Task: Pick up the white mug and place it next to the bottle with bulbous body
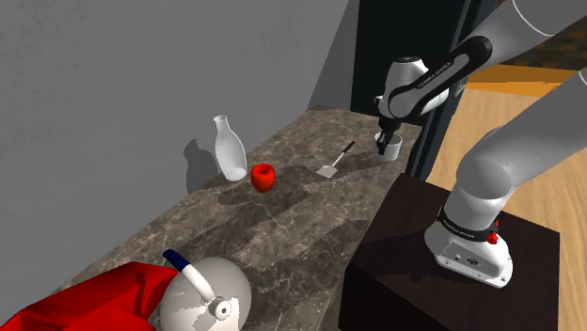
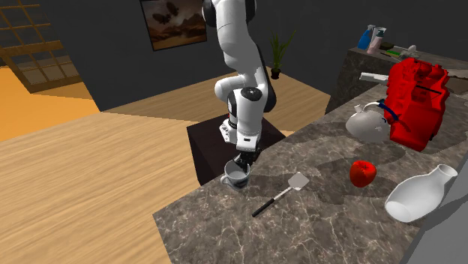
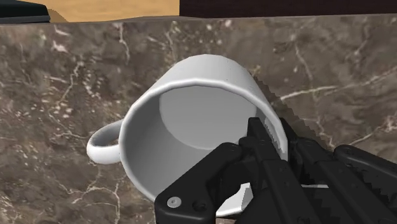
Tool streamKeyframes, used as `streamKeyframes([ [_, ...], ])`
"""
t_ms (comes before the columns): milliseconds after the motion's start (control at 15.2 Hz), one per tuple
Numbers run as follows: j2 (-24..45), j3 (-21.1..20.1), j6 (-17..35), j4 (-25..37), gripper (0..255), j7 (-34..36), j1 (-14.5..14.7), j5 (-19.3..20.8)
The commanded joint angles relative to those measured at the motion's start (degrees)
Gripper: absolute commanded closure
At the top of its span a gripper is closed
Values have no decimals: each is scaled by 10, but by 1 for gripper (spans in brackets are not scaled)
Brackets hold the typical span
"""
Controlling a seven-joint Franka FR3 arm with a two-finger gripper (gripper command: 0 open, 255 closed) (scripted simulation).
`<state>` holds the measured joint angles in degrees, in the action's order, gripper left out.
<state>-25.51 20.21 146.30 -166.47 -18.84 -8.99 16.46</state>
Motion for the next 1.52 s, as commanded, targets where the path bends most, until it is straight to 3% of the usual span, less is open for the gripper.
streamKeyframes([
  [0, -17, -3, -23, 6, 255, 0, 0, -2],
  [1452, -149, -39, -252, 104, 255, -7, 4, -30],
])
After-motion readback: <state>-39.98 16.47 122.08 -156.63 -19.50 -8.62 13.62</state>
